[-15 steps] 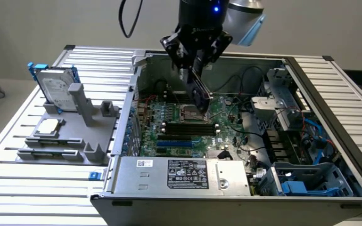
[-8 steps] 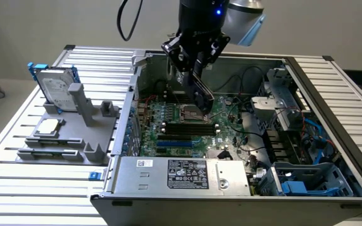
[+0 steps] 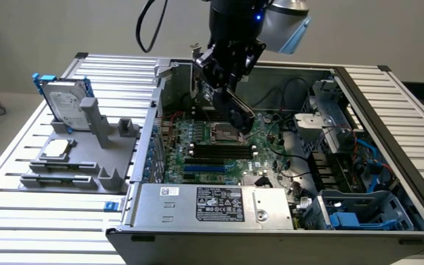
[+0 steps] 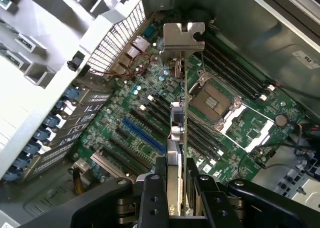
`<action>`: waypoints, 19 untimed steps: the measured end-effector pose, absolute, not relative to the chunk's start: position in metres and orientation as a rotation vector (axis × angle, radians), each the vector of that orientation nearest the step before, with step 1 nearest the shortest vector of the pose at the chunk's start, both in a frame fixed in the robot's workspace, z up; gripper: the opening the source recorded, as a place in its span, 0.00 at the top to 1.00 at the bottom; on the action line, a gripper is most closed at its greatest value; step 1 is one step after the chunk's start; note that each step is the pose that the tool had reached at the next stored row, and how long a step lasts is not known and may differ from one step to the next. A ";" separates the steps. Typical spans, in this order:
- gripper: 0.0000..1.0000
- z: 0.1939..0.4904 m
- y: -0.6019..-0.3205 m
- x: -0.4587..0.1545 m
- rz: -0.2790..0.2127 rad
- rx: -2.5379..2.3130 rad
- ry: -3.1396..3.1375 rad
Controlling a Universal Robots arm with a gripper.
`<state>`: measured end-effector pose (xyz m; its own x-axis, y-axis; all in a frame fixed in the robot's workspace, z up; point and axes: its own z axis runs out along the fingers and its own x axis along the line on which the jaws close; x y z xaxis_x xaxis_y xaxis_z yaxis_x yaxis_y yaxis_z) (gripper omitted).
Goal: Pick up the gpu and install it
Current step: 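Insert the gpu into the slot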
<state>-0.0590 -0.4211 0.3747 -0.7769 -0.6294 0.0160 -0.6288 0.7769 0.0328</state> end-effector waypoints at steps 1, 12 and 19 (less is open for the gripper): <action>0.74 0.374 -0.421 -0.059 -0.039 1.066 -2.927; 0.74 0.368 -0.421 -0.059 -0.029 1.358 -2.812; 0.74 0.365 -0.421 -0.059 -0.020 1.537 -2.729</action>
